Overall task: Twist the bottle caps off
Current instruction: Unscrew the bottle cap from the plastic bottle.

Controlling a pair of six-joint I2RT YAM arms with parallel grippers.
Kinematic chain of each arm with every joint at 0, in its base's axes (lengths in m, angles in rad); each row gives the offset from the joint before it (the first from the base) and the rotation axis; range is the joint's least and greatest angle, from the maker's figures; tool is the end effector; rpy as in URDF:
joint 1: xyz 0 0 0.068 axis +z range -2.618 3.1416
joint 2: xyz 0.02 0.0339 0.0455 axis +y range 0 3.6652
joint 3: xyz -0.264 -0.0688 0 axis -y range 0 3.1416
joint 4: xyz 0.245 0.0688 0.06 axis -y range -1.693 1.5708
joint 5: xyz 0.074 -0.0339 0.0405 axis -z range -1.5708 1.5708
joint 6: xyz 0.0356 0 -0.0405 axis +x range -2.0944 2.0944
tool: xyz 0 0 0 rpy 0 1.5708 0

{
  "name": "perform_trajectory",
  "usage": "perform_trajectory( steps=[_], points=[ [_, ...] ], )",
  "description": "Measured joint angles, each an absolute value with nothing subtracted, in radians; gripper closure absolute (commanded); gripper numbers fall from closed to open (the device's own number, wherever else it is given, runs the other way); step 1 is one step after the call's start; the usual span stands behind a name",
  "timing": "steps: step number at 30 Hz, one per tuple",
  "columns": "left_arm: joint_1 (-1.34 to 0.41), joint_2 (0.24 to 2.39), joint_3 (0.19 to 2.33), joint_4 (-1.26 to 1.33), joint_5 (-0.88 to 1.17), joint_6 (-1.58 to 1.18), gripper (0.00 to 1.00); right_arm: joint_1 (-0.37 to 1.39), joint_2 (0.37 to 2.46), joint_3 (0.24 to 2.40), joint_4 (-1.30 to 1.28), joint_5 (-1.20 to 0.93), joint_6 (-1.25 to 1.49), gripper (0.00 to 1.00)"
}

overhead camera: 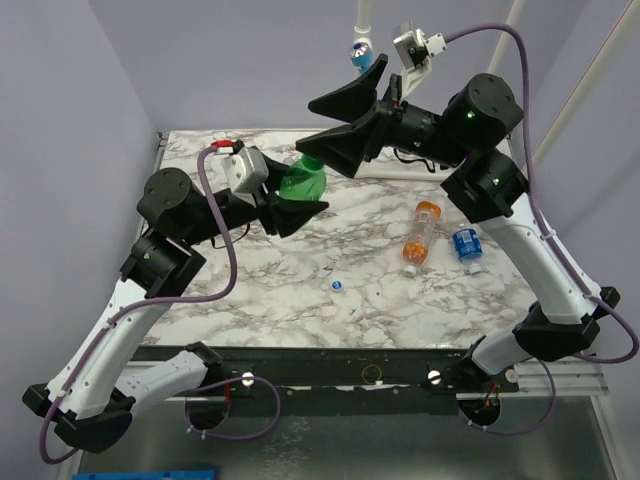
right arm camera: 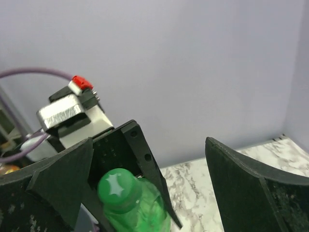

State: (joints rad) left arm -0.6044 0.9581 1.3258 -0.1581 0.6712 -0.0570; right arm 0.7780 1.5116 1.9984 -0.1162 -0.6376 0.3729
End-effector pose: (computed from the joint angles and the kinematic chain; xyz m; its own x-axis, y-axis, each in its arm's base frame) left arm 0.1313 -0.1176 0.4947 0.1171 -0.1351 -0.9839 0.9538 0.2914 0.0735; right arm 0.1906 0.2176 0.5818 -0.1092 0.3034 -0.9466 -0.9873 0.0778 0.1388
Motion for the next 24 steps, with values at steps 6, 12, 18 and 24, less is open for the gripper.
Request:
perform_trajectory(
  steps=[6,12,18,24],
  points=[
    [-0.604,0.985,1.315,-0.159,0.426,0.064,1.0,0.844,1.564,2.114,-0.256,-0.386,0.322,0.13],
    [-0.604,1.003,1.314,-0.159,0.308,0.102,1.0,0.871,1.609,2.141,-0.316,-0.204,0.304,0.37],
    [-0.604,1.007,1.312,-0.159,0.257,0.107,1.0,0.871,1.617,2.128,-0.316,-0.137,0.313,0.49],
    [-0.604,1.011,1.312,-0.152,0.234,0.105,1.0,0.875,1.624,2.128,-0.311,-0.119,0.315,0.37]
  ],
)
